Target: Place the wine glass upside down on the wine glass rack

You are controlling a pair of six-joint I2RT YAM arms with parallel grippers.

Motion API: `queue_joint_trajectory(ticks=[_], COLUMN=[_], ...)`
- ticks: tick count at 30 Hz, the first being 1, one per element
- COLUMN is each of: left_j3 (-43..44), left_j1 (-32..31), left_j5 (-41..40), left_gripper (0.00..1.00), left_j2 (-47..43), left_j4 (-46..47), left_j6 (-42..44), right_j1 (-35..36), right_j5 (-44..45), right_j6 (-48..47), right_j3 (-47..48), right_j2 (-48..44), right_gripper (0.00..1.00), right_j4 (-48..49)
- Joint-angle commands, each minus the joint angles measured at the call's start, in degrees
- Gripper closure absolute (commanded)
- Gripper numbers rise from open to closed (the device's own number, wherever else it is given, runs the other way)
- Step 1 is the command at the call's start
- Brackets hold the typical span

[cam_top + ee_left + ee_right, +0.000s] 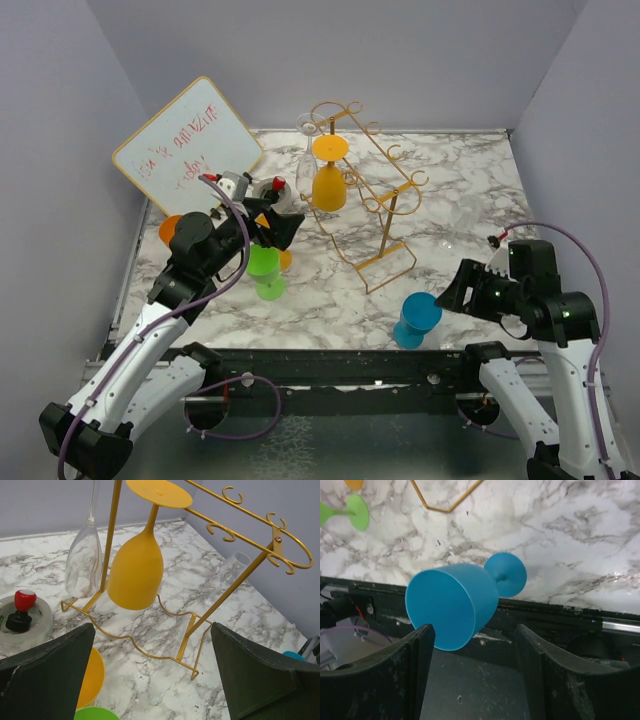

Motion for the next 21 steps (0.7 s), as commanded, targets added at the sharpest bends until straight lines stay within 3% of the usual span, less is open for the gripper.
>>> queue_joint_trajectory(ticks=[1,3,10,17,21], left_j3=[-1.8,-1.8,-2.8,-3.0,-3.2], left_j1=[0.0,0.0,0.0,0.0,0.0], left_j5=[-2.3,-2.4,-3.0,-6.8,-6.9], left_gripper=[0.01,0.01,0.01,0.01,0.01], left_j2=[-1.5,-1.8,-2.0,-1.1,-1.1], left_j4=[3.4,3.3,4.3,2.3,2.2], left_j6=[-1.0,-0.6,0.1,0.3,0.3], right_j1=[0.1,0.1,0.1,0.1,0.1], right_j5=[-7.5,-8.5,-7.1,-3.4,-2.1], right_j6=[-0.8,-0.4,1.9,2.1,2.6], right_j3=[-4.5,-6.2,-10.6,-10.1,-9.6], right_j2=[-1.3,-1.3,-0.5,3.3,4.6], right_gripper=[0.29,0.3,0.54,0.62,0.74], right_j4=[-5.3,-4.6,0.1,3.0,4.0])
